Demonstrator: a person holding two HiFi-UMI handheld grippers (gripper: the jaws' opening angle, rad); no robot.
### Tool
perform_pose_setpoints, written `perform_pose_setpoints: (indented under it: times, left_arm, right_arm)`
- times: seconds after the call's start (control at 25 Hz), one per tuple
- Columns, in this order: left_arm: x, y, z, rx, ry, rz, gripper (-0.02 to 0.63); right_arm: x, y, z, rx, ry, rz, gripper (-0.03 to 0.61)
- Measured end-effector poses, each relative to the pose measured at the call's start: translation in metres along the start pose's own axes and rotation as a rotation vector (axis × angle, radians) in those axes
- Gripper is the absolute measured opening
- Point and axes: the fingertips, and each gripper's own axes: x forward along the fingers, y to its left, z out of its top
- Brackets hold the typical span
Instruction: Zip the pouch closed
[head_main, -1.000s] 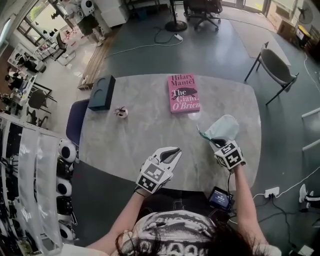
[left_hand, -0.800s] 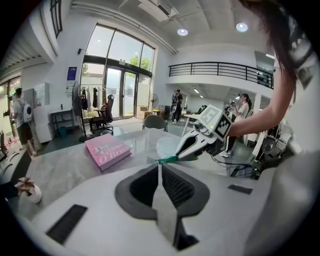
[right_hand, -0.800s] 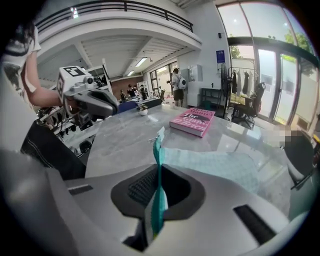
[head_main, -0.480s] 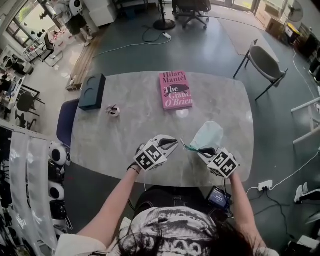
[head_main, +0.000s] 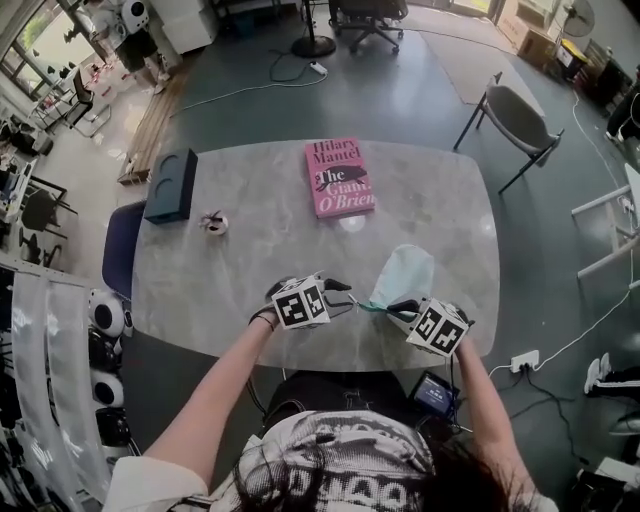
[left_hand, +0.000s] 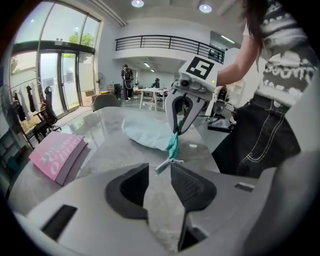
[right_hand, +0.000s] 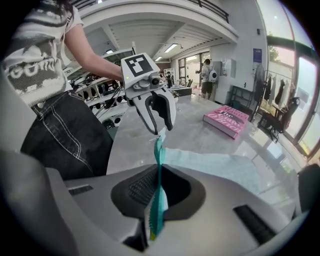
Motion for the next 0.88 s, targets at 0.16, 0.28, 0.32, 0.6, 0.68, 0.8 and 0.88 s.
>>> perform_pose_setpoints:
  times: [0.16, 0.28, 0.32, 0.6, 0.68, 0.8, 0.88]
  left_arm:
    - [0.010, -0.007, -0.002, 0.004, 0.017, -0.042, 0.064]
    - [0.013, -0.011, -0.004, -0.030, 0.014, -0.047, 0.039]
    - [0.013, -0.013, -0.005, -0.049, 0.014, -0.047, 0.032]
    - [0.015, -0.005, 0.002, -0.242, -0.101, 0.058, 0.023]
    - [0.017, -0.005, 0.007, -0.268, -0.123, 0.072, 0.023]
    - [0.020, -0.008, 0.012, -0.275, -0.126, 0.083, 0.021]
    - [0.022, -0.010, 0.017, -0.288, -0.142, 0.082, 0.021]
  right_arm:
    - [0.001, 0.001, -0.003, -0.008, 0.017, -0.007, 0.020]
    - [0.000, 0.000, -0.007, 0.021, 0.010, -0.021, 0.020]
    - [0.000, 0.000, -0.008, 0.037, 0.004, -0.029, 0.020]
    - [-0.001, -0.014, -0.015, 0.173, -0.014, -0.234, 0.061]
    - [-0.007, -0.012, -0.012, 0.260, -0.054, -0.287, 0.093]
    - [-0.017, -0.007, -0.003, 0.407, -0.145, -0.341, 0.103]
    - [-0.016, 0.001, 0.001, 0.490, -0.180, -0.334, 0.103]
